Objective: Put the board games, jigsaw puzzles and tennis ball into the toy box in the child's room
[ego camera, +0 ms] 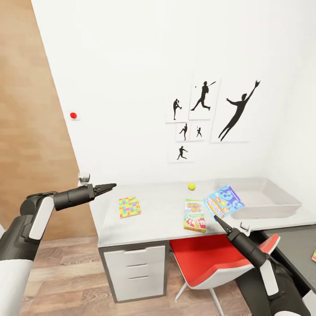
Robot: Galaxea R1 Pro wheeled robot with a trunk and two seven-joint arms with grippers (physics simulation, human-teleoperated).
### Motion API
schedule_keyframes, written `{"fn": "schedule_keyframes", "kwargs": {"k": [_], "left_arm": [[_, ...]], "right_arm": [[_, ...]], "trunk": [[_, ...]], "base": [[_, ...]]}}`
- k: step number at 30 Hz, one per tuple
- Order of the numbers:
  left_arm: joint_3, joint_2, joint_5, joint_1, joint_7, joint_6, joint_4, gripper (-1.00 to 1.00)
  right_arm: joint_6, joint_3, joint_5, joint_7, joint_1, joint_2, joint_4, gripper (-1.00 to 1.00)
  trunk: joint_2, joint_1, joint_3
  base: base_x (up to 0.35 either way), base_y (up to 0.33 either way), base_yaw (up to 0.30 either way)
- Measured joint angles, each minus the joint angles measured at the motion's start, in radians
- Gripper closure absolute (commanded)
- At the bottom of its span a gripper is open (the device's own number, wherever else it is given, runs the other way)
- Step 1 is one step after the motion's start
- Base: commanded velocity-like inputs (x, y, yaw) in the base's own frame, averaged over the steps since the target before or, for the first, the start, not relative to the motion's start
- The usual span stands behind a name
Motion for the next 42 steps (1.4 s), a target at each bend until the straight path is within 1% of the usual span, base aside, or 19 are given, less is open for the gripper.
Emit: {"fn": "schedule_keyframes", "kwargs": {"k": [5,14,22,35,42], "left_arm": [[0.0,0.0,0.0,0.0,0.0,0.0,0.0,-1.0],[0.0,0.0,0.0,0.0,0.0,-0.001,0.0,-1.0],[0.0,0.0,0.0,0.0,0.0,-0.001,0.0,-1.0],[0.0,0.0,0.0,0.0,0.0,-0.001,0.0,-1.0],[0.0,0.0,0.0,0.0,0.0,-0.001,0.0,-1.0]], "right_arm": [[0.0,0.0,0.0,0.0,0.0,0.0,0.0,1.0],[0.002,0.0,0.0,0.0,0.0,-0.001,0.0,1.0],[0.002,0.0,0.0,0.0,-0.001,-0.001,0.0,1.0],[0.001,0.0,0.0,0.0,0.0,-0.001,0.0,1.0],[0.002,0.0,0.0,0.0,0.0,-0.001,0.0,1.0]], "trunk": [[0.0,0.0,0.0],[0.0,0.0,0.0],[0.0,0.0,0.0],[0.0,0.0,0.005],[0.0,0.0,0.008]], "base": [[0.002,-0.001,-0.172],[0.009,-0.005,-0.016],[0.157,-0.141,-0.021],[0.144,-0.095,-0.226],[0.116,-0.018,-0.195]]}}
